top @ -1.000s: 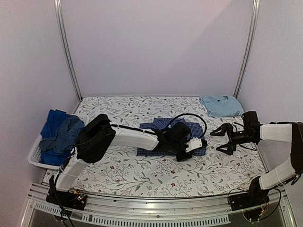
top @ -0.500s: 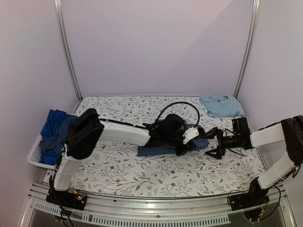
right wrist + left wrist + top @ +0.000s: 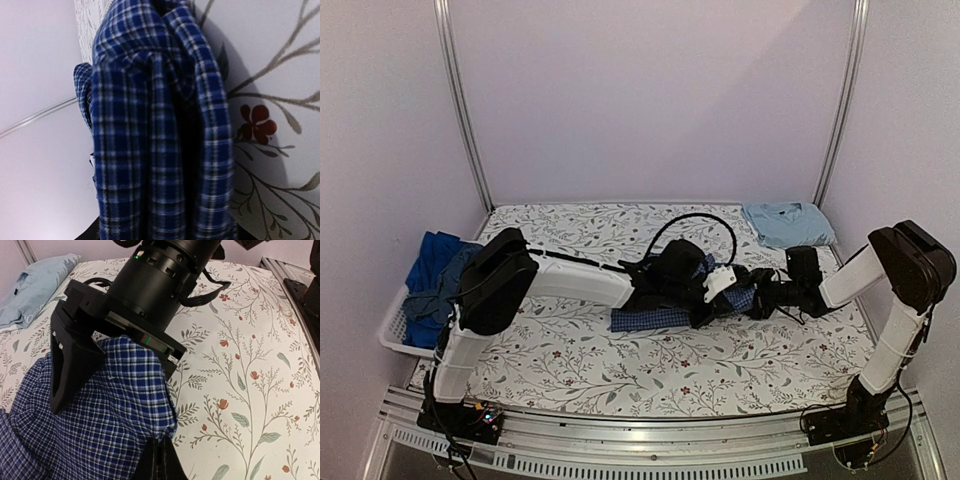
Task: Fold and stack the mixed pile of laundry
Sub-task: Pass from the left arm to the right, then place the square-folded shirt at the corner of the board.
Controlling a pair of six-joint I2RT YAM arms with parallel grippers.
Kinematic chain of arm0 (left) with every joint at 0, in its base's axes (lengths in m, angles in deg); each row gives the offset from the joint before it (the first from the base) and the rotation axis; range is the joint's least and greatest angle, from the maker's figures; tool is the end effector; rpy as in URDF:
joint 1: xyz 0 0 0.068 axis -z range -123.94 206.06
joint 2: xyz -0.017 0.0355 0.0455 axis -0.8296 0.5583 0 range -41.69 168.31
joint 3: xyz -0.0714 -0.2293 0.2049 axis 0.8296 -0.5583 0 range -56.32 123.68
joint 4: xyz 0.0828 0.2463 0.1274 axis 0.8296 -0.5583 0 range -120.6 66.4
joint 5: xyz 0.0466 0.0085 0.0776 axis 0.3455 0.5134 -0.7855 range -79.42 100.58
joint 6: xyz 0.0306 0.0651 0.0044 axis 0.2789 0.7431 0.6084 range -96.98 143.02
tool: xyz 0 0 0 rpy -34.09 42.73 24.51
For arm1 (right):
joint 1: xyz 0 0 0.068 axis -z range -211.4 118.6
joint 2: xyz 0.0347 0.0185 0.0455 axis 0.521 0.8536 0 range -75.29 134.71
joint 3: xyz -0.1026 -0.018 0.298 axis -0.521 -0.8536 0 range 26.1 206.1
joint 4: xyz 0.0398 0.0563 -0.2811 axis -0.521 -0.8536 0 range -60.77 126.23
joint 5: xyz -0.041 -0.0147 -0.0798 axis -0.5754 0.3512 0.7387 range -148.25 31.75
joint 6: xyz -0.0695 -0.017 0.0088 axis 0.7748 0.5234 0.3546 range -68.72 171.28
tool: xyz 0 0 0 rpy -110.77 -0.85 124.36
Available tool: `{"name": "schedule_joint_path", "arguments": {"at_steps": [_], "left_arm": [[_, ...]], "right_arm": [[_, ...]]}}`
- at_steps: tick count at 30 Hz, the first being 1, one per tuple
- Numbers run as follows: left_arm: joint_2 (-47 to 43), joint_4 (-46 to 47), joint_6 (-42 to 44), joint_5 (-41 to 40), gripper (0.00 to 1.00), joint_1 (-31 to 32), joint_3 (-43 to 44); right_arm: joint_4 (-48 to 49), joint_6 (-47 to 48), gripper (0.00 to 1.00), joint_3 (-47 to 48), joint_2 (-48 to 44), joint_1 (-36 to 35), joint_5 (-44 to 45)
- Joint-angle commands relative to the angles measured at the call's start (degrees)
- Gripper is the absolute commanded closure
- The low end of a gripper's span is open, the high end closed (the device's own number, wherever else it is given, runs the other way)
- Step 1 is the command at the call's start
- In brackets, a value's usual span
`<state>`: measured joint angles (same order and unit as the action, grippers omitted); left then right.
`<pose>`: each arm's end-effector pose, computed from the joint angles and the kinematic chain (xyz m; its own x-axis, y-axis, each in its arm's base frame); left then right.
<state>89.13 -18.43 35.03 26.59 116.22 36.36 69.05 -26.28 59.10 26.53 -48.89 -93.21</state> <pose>0.2766 -0.5151 0.1528 -0.0673 0.5194 -0.8519 0.9845 0.1733 0.0278 0.3119 0.1340 0.1084 -0.7931 0.5892 0.1546 0.3991 0.3110 0.8625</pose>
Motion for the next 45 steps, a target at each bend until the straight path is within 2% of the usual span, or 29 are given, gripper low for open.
{"name": "schedule_joint_path", "arguments": {"at_steps": [1,4,5,6,8,10,12,15,18,19,20,24,27,32,36,40,45], "left_arm": [[-3.34,1.30,1.01,1.56,1.00,-1.80,-2.09],[-3.21,1.16,-0.32,1.06,0.99,-2.35,-1.79],[-3.24,0.98,-1.80,0.46,0.92,-2.78,-1.47],[-3.30,0.51,-3.56,0.41,0.86,-3.68,-1.12],[-4.09,-0.25,-7.17,0.14,0.66,-5.18,-0.97],[-5.91,-0.98,-10.04,-1.09,0.53,-6.80,-2.22],[-9.28,-0.58,-11.77,-2.25,0.35,-8.19,-5.70],[-13.42,-0.91,-14.86,-2.68,0.23,-10.23,-10.18],[-15.85,-3.15,-16.95,-2.70,0.13,-11.61,-12.81],[-16.19,-4.33,-17.76,-1.98,0.03,-11.93,-13.23],[-16.47,-4.90,-18.53,-1.42,0.01,-12.32,-13.78],[-18.51,-7.16,-21.56,-0.49,0.00,-12.65,-17.07],[-20.31,-6.41,-23.08,0.13,0.00,-12.73,-20.09],[-21.09,-7.24,-23.73,0.83,0.00,-12.76,-22.14],[-20.95,-8.64,-22.92,0.89,0.00,-12.80,-21.91],[-20.28,-11.02,-21.22,0.98,0.00,-12.82,-20.62],[-20.26,-12.68,-19.81,0.35,0.00,-12.85,-19.92]], "right_arm": [[1.65,-0.82,0.55,4.28,2.34,-0.36,3.88],[0.16,2.00,0.93,10.02,6.67,-0.40,-0.05],[-1.37,3.62,0.99,11.99,7.79,-0.37,-0.44],[-4.73,4.96,1.00,14.58,8.24,-0.35,-0.60],[-15.36,10.05,1.00,21.52,9.22,-0.23,0.20],[-26.43,19.72,1.00,29.38,10.10,-0.13,1.98],[-37.31,28.83,1.00,39.63,11.89,0.21,3.47],[-50.79,41.84,1.00,52.57,16.12,1.35,5.23],[-61.54,50.71,1.00,65.19,20.22,3.43,6.39],[-64.16,54.29,1.00,68.89,22.17,4.64,6.36],[-66.85,56.81,1.00,72.13,23.60,5.44,6.75],[-75.35,64.30,1.00,84.28,27.76,8.14,11.21],[-77.96,69.00,1.00,89.18,29.22,9.27,16.64],[-78.15,73.65,1.00,91.54,27.44,10.48,21.67],[-78.64,74.80,1.00,93.89,25.78,11.60,22.51],[-79.35,76.62,1.00,95.87,25.00,12.11,27.54],[-76.35,76.69,1.00,95.90,22.79,12.98,29.08]]}}
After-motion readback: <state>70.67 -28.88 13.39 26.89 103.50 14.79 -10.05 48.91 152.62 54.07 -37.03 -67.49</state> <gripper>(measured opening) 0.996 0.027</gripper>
